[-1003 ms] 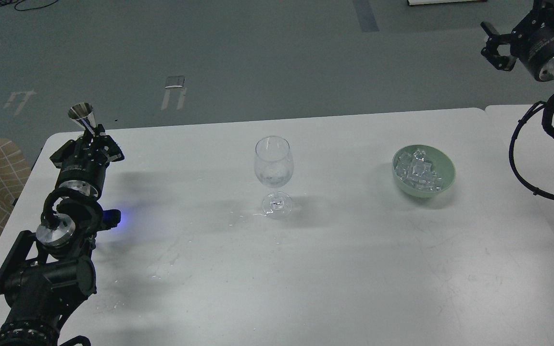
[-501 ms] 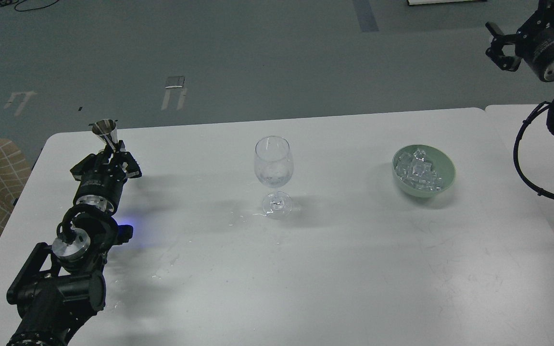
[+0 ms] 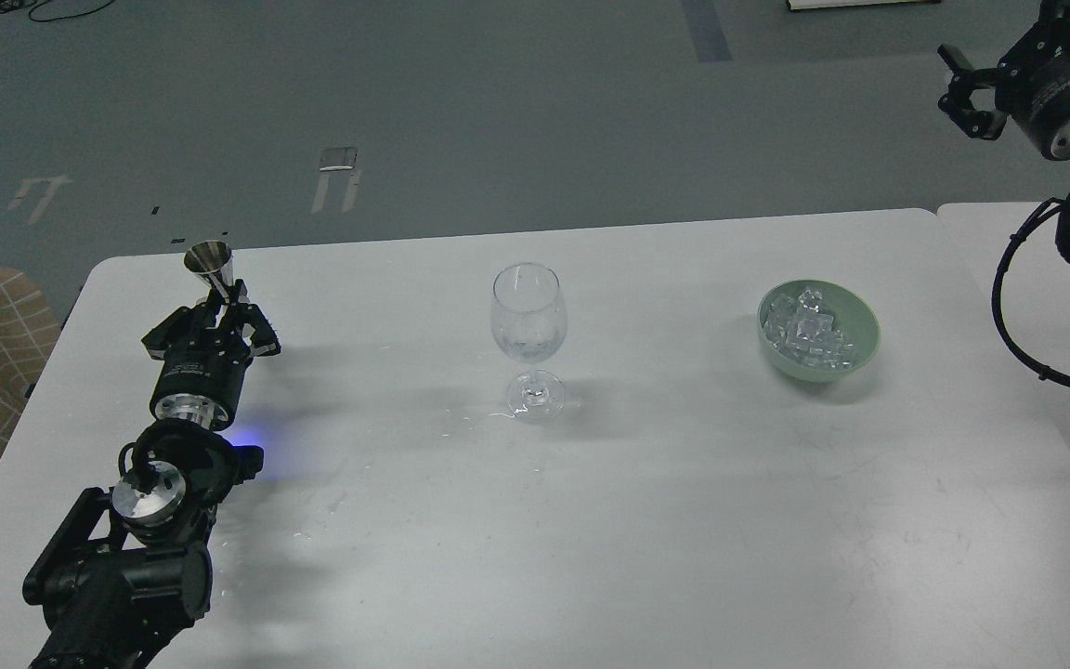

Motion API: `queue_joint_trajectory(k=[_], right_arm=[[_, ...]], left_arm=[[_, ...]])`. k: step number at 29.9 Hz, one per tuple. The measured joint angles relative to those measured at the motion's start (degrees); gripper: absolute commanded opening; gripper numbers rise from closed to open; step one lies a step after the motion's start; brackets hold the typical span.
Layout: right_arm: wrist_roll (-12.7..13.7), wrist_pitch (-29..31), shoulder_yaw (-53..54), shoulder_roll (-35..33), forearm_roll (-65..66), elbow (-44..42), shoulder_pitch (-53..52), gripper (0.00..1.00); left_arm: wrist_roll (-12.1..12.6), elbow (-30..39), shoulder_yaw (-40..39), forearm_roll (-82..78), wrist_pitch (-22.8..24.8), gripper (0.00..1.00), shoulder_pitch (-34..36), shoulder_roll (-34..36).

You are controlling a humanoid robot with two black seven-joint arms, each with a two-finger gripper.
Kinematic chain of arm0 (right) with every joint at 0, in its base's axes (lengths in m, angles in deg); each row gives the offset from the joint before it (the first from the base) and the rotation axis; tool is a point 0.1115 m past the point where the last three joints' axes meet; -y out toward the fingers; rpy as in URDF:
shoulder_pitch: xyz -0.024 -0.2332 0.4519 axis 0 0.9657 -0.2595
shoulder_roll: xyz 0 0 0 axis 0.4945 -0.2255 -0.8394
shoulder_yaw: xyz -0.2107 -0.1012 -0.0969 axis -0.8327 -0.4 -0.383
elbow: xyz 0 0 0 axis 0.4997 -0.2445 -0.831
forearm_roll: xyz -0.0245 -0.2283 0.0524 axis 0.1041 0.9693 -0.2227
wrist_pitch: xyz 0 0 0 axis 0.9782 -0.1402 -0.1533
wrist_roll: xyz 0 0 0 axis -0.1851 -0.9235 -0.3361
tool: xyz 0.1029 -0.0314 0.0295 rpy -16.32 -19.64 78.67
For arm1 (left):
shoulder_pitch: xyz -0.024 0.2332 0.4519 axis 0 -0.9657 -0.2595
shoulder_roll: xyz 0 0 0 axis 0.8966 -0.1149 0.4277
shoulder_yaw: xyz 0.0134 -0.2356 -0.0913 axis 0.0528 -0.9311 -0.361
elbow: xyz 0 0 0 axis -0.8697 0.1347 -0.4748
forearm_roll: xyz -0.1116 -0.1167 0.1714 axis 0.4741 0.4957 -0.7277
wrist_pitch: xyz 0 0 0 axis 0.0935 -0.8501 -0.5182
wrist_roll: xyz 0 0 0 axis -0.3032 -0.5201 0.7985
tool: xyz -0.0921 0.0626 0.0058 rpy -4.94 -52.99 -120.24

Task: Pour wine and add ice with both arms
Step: 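Set the jigger upright on the table and open the left gripper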

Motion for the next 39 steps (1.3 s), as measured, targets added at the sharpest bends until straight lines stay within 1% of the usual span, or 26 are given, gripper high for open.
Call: queue_joint_trajectory(k=[2, 7, 14, 24, 26, 27, 28, 39], right_arm=[[0.0, 0.0, 0.0, 0.02, 0.0, 0.0, 0.0, 1.0], [0.0, 0.0, 0.0, 0.1, -0.04, 0.0, 0.08, 1.0], [-0.05, 0.0, 0.0, 0.18, -0.08, 0.0, 0.26, 1.0], [-0.08, 0.01, 0.0, 0.41, -0.05, 0.08, 0.33, 1.0], [-0.08, 0.06, 0.0, 0.3, -0.03, 0.09, 0.35, 1.0], [-0.08, 0.07, 0.0, 0.24, -0.03, 0.09, 0.35, 1.0], [-0.08, 0.08, 0.0, 0.23, -0.03, 0.09, 0.35, 1.0], [0.0, 0.09, 0.0, 0.01, -0.09, 0.17, 0.35, 1.0]], left_arm=[[0.16, -0.04, 0.01, 0.0, 0.0, 0.05, 0.0, -0.07], [0.4, -0.06, 0.08, 0.0, -0.11, 0.14, 0.02, -0.28], [0.31, -0.07, 0.09, -0.03, -0.2, 0.16, 0.02, -0.35], [0.2, -0.07, 0.09, -0.03, -0.27, 0.27, -0.04, -0.4], [0.3, -0.11, 0.09, -0.03, -0.28, 0.35, -0.09, -0.43], [0.33, -0.15, 0.09, -0.03, -0.31, 0.45, -0.12, -0.43], [0.38, -0.19, 0.09, -0.03, -0.34, 0.49, -0.13, -0.43], [0.62, -0.59, 0.09, -0.04, -0.23, 0.48, -0.18, -0.78]])
